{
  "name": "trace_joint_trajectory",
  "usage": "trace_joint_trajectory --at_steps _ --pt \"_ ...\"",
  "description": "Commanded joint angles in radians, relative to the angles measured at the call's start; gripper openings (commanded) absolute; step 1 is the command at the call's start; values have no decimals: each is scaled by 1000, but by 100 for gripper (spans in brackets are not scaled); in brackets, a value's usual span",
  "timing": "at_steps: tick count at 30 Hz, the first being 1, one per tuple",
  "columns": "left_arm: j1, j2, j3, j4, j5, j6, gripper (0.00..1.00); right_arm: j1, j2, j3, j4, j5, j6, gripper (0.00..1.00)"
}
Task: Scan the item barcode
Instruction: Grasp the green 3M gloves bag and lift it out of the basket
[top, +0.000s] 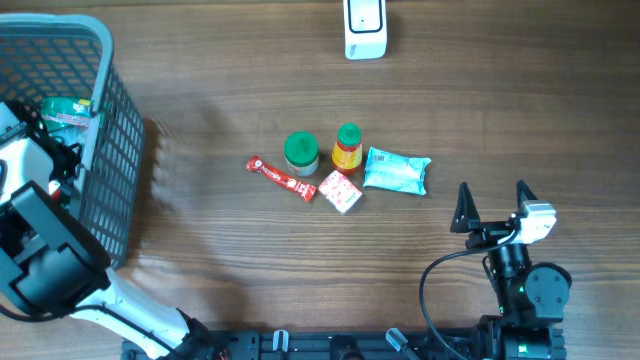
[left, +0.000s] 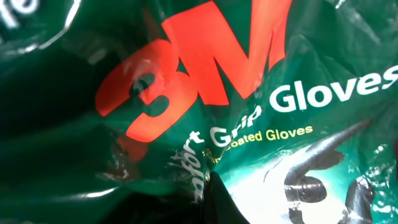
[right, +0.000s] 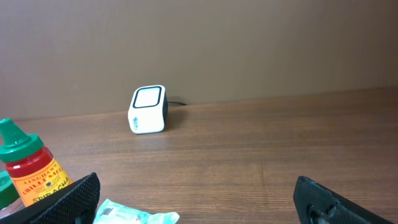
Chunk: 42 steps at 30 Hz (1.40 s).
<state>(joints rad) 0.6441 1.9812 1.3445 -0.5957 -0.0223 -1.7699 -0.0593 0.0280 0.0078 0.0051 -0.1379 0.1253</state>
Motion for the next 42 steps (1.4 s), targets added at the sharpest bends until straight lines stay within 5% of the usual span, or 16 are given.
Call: trace_joint_trajectory --at_steps 1,27,42 --pt "-18 -37 -61 -53 122 40 4 6 1 -2 3 -6 -18 100" --pt "-27 -901 -61 -209 -20 133 4 6 1 -2 3 -6 -18 100" --pt "-357 -1061 -61 -157 -21 512 4 6 1 -2 3 -6 -18 100"
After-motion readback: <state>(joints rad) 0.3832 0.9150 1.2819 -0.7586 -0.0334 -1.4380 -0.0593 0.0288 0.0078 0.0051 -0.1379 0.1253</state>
